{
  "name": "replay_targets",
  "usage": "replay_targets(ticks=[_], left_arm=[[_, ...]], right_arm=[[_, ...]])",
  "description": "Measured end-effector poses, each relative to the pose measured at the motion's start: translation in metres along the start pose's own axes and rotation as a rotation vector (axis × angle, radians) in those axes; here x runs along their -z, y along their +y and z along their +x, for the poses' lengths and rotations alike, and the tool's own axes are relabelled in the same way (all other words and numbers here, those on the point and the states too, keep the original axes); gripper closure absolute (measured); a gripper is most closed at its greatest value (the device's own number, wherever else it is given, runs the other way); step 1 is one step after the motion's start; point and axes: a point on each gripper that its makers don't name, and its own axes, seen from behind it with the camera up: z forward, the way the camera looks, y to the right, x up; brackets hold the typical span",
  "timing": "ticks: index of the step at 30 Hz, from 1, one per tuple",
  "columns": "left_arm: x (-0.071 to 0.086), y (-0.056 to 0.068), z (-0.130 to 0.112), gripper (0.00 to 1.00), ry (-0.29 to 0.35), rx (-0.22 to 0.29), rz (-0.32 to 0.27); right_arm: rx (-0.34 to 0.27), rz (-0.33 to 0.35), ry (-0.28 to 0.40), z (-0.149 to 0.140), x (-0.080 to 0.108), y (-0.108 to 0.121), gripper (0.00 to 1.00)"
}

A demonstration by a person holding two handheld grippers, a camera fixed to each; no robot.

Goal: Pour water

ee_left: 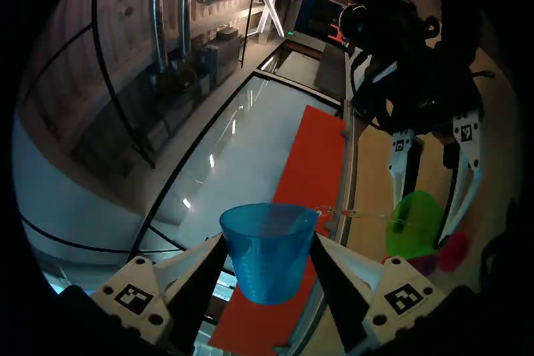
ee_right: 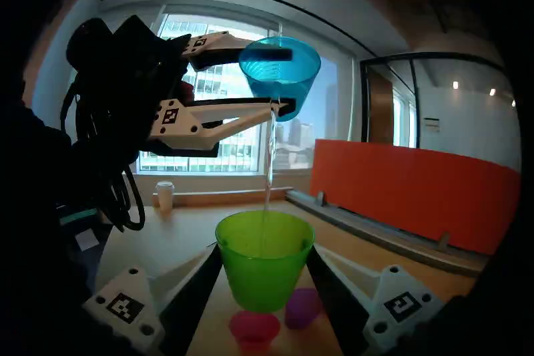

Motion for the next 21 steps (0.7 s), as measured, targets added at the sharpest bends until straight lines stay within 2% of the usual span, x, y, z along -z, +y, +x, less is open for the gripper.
replay_targets(ticks=[21], left_arm=[[0.0022,-0.0021,0.0043,0.17,-0.002,-0.056,0.014]], right_arm=[[0.004,-0.003,0.005,0.0019,0.0001,0.0017,0.12]])
